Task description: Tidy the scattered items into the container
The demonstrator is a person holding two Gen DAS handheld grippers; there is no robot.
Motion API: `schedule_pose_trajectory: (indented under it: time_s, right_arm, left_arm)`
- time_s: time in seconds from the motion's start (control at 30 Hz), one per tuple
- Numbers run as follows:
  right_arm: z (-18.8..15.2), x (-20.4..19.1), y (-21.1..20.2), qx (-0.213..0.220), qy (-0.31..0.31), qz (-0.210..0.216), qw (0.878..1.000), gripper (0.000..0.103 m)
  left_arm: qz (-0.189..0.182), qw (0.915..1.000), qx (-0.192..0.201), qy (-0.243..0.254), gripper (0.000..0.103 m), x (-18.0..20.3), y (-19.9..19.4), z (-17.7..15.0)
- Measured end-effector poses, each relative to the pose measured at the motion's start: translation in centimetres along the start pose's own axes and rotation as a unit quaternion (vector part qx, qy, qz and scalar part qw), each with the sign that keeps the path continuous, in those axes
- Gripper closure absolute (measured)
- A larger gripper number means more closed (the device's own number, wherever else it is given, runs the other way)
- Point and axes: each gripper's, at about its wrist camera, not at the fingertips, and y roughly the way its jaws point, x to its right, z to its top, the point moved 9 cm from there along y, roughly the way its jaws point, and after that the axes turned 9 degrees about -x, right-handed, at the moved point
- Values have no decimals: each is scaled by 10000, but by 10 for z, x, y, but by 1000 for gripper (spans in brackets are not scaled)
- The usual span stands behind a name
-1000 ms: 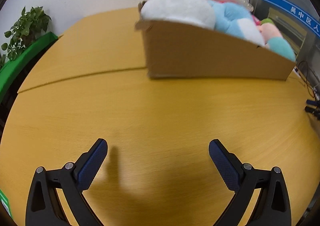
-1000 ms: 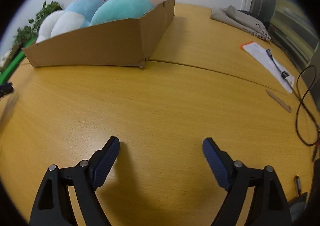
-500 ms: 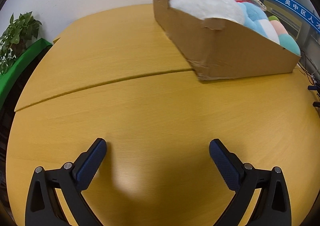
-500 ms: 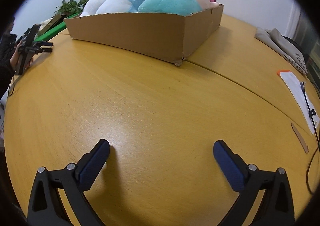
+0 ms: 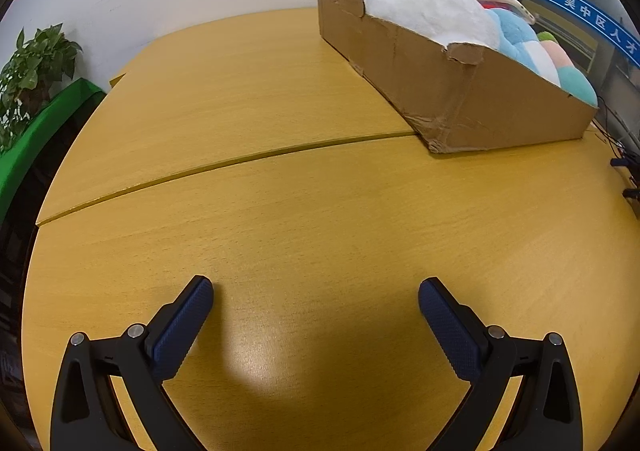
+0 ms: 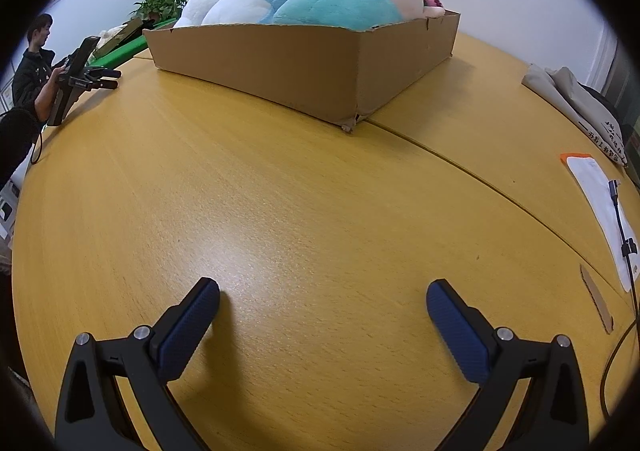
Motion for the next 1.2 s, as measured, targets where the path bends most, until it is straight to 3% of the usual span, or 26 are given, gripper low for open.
schedule_pose_trajectory:
  time_s: [1.2]
  right_arm:
    - [2, 2, 1, 6, -65, 9, 10000, 0]
  left_arm:
    - [15, 10000, 20, 1, 0, 8, 1, 3]
